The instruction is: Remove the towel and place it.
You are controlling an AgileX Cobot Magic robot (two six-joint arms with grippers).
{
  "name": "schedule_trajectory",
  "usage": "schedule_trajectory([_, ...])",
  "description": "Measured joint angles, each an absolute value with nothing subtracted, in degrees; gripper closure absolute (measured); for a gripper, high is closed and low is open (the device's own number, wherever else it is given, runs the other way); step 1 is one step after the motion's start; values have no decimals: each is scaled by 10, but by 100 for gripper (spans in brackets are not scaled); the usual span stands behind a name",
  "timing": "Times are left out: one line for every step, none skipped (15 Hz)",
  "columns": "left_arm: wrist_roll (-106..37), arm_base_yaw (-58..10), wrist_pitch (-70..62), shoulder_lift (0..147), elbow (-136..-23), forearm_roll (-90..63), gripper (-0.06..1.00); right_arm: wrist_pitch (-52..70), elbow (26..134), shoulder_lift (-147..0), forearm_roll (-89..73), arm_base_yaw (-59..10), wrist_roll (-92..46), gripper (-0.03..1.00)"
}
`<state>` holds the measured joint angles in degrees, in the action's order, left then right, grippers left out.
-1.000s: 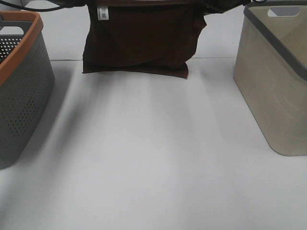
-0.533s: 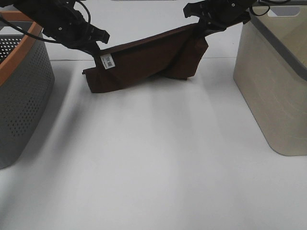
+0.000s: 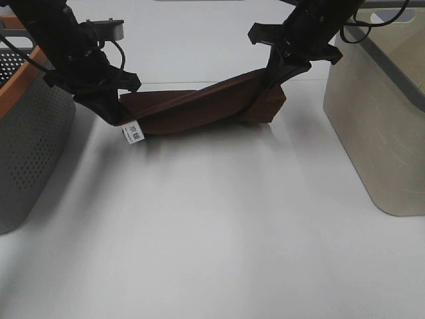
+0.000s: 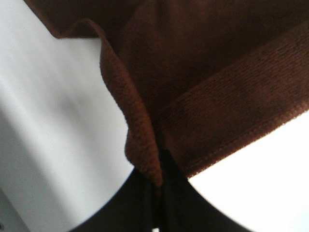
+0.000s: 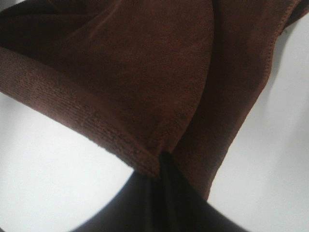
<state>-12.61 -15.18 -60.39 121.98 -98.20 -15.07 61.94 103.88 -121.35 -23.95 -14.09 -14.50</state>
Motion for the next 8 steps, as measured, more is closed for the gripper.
schedule_trajectory([-124,-153,-630,1220,-982,-149,94,625,1026,-1214,-235,-145,-142,97])
schedule_trajectory([-119,-155,-648,1220,-982,-146,94,626,1012,-1214,-226,-150,-139,97])
schedule_trajectory([-113,-159,-666,1220,-982,-140,94,627,996,-1214,-218,-154,-129,97])
schedule_trajectory([-111,-166,-676,1220,-982,-129,94,629,981,-1214,-208,-159,-126,97])
schedule_trajectory([-111,-173,-682,1220,-982,-119,94,629,966,-1214,-202,-161,-124,97])
schedule_trajectory([-104,-180,-684,1220,-981,-113,94,630,953,-1214,-192,-163,-116,97])
schedule_trajectory([-98,-190,-684,1219,-975,-104,94,631,939,-1213,-183,-167,-113,97])
schedule_trajectory([-88,-197,-684,1219,-961,-90,94,639,928,-1213,-182,-173,-111,97])
